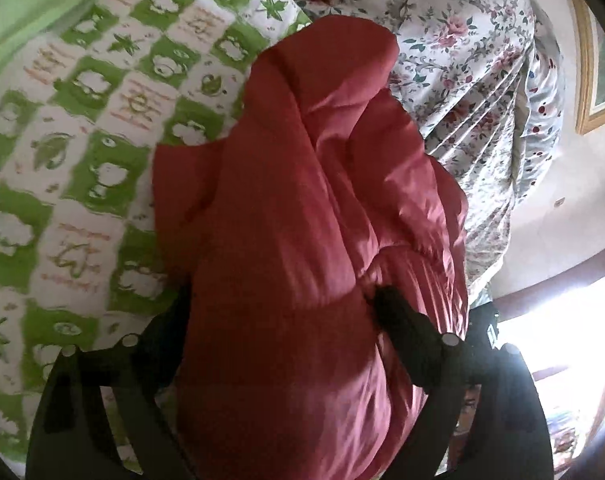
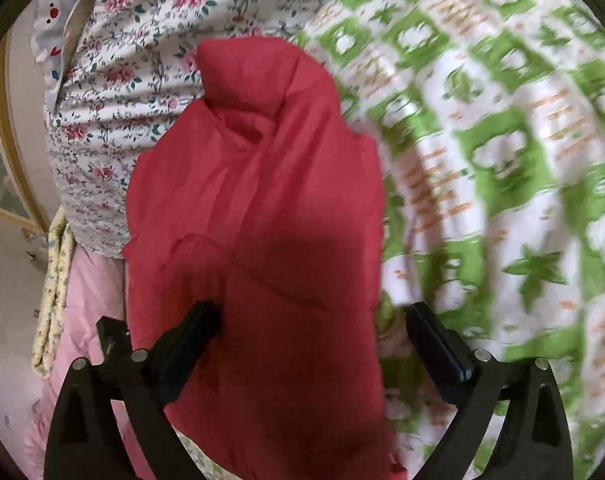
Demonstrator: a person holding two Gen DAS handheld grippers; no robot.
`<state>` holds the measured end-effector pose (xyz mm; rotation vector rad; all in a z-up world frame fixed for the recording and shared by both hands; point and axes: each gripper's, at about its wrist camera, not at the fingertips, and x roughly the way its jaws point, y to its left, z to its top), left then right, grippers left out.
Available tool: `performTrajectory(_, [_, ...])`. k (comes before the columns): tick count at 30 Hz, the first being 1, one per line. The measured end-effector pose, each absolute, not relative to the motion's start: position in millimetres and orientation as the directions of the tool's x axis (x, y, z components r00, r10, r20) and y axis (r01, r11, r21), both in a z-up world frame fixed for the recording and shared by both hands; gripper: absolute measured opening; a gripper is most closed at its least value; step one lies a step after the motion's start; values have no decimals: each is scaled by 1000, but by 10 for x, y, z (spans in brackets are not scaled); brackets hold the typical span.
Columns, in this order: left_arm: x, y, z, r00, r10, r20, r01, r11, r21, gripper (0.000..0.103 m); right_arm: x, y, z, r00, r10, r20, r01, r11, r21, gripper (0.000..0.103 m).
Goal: Fold large clothes
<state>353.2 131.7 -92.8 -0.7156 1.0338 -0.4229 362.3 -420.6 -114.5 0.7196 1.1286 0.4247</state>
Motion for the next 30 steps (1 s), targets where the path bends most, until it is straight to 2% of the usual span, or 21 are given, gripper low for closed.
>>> performTrajectory(2, [3523,1291,-904,470,-623,-625,9,711,-703,89,3636,-4122,-1157,377,660,-650,29,693,720,97])
performTrajectory(4, [3499,1253,-856,479,-610,-631,37,732,-680,75,3631,-3999,-1172,352,683,-640,5,682,731,96])
performTrajectory(5, [3476,1231,-827,486,-603,-633,49,742,-669,71,3629,-3947,-1159,349,676,-649,-6,694,720,93])
performTrajectory(7, [3442,1201,-766,498,-594,-632,70,754,-653,57,3615,-3845,-1110,349,656,-669,-29,721,692,86])
performTrajectory(11, [3346,1150,-605,522,-566,-638,103,784,-612,46,3554,-3823,-976,358,656,-664,-49,724,689,57])
performTrajectory(13, [3285,1124,-508,536,-559,-633,117,792,-599,41,3503,-3807,-896,366,658,-659,-61,723,688,49])
performTrajectory(18, [2994,1128,-247,568,-571,-593,152,781,-606,36,3232,-3771,-640,382,683,-622,-109,702,704,41])
performTrajectory(23, [2434,1176,-113,578,-584,-570,171,769,-615,36,2763,-3791,-505,377,709,-595,-139,679,721,40])
performTrajectory(30, [1798,1194,-206,568,-594,-570,172,763,-624,36,2075,-3869,-625,362,731,-579,-124,653,747,40])
